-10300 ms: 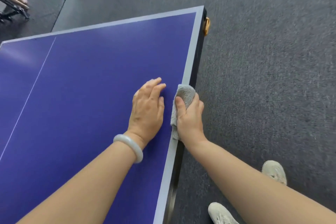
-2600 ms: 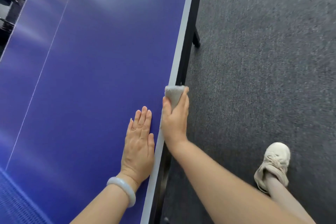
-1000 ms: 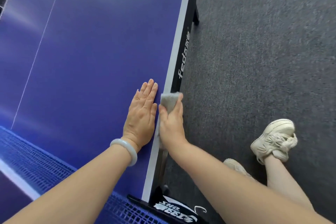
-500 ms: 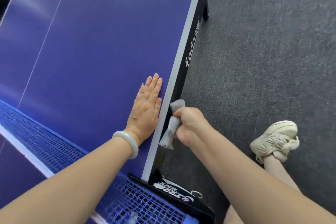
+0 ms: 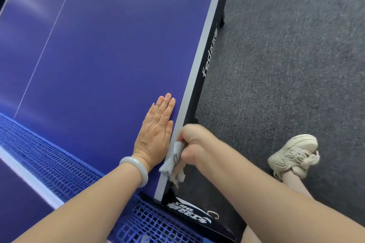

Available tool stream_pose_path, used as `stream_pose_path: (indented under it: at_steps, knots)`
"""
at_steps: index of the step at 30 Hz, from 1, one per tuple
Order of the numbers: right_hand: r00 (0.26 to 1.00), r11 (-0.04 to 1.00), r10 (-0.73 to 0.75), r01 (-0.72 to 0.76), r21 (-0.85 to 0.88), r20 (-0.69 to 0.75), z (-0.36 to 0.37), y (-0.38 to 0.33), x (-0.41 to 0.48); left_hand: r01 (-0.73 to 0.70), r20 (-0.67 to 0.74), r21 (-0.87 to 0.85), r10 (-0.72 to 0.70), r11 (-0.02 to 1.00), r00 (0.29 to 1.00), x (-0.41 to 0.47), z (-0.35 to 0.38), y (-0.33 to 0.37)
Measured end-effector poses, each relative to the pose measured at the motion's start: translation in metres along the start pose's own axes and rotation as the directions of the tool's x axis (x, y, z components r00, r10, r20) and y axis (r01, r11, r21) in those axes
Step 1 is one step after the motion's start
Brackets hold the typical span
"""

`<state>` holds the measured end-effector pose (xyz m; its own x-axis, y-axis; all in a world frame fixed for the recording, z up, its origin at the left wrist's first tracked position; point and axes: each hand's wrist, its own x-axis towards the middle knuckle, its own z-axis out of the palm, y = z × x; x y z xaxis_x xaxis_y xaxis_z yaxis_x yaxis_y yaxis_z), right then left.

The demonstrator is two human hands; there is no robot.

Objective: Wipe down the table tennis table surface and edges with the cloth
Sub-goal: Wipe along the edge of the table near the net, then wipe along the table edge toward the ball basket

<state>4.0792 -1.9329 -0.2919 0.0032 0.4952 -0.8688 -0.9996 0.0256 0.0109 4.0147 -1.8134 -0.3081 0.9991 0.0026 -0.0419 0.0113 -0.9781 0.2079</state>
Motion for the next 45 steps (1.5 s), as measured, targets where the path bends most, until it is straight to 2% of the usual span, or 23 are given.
stream_pose_path:
  at_steps: [4,6,9,11,12,13,16,18,20,21,25,29,31,33,35,37,39,43,45]
  knots:
    - [0.995,0.996,-0.076,0.073,-0.046,-0.058,0.004,-0.053,-0.013,0.002,0.004,-0.013,-0.002,1.000,1.000,0.000,-0.001,0.000]
    - [0.968,0.974,-0.228,0.228,-0.015,-0.108,0.005,-0.070,-0.017,0.006,0.002,-0.022,-0.006,1.000,1.000,0.000,-0.002,0.001]
    - [0.928,0.936,-0.347,0.352,0.017,-0.135,0.011,-0.058,-0.026,0.015,0.014,-0.004,-0.015,1.000,1.000,-0.001,-0.003,0.000]
    - [0.844,0.845,-0.519,0.483,-0.231,-0.133,0.010,-0.034,-0.028,0.028,0.028,0.006,-0.028,1.000,0.999,-0.002,-0.002,-0.001]
    - [0.791,0.761,-0.602,0.527,-0.377,-0.108,0.007,-0.020,-0.028,0.035,0.033,0.011,-0.035,0.999,0.999,-0.002,-0.002,-0.002]
    - [0.756,0.695,-0.651,0.558,-0.453,-0.069,0.004,-0.007,-0.029,0.041,0.036,0.017,-0.041,0.999,0.999,-0.002,-0.002,-0.002]
    - [0.807,0.704,-0.590,0.529,-0.474,0.025,-0.008,0.007,-0.041,0.055,0.048,0.032,-0.056,0.998,0.997,-0.004,-0.003,-0.001]
    - [0.826,0.698,-0.562,0.494,-0.518,0.031,-0.018,0.001,-0.052,0.053,0.055,0.039,-0.055,0.998,0.997,-0.003,-0.006,0.002]
    - [0.814,0.671,-0.581,0.474,-0.571,-0.007,-0.028,-0.010,-0.064,0.053,0.066,0.057,-0.057,0.997,0.996,-0.003,-0.008,0.005]
    - [0.793,0.622,-0.609,0.468,-0.627,-0.012,-0.033,-0.015,-0.071,0.056,0.071,0.064,-0.061,0.996,0.996,-0.003,-0.010,0.006]
    - [0.702,0.350,-0.708,0.442,-0.826,0.075,-0.054,-0.036,-0.106,0.094,0.071,0.150,-0.105,0.984,0.992,0.002,-0.017,0.019]
    - [0.637,0.016,-0.743,0.324,-0.946,0.206,-0.071,-0.060,-0.136,0.290,0.098,0.142,-0.305,0.947,0.947,0.023,-0.028,0.050]
    - [0.594,-0.180,-0.755,0.221,-0.958,0.279,-0.075,-0.078,-0.148,0.342,0.126,0.113,-0.355,0.933,0.926,0.044,-0.036,0.067]
    - [0.561,-0.319,-0.757,0.130,-0.939,0.335,-0.079,-0.099,-0.160,0.355,0.202,0.036,-0.355,0.934,0.913,0.072,-0.045,0.093]
    - [0.557,-0.376,-0.754,0.067,-0.924,0.347,-0.088,-0.122,-0.172,0.399,0.344,-0.072,-0.353,0.914,0.870,0.104,-0.054,0.127]
    - [0.567,-0.403,-0.750,0.014,-0.915,0.339,-0.101,-0.147,-0.186,0.416,0.424,-0.166,-0.316,0.894,0.848,0.135,-0.060,0.163]
    - [0.572,-0.446,-0.745,-0.045,-0.894,0.343,-0.121,-0.177,-0.200,0.439,0.420,-0.301,-0.295,0.847,0.858,0.172,-0.065,0.198]
    - [0.561,-0.485,-0.750,-0.105,-0.868,0.351,-0.173,-0.250,-0.240,0.507,0.377,-0.614,-0.339,0.605,0.862,0.253,-0.077,0.273]
    - [0.529,-0.492,-0.765,-0.108,-0.864,0.369,-0.195,-0.294,-0.264,0.491,0.347,-0.681,-0.351,0.544,0.870,0.295,-0.086,0.306]
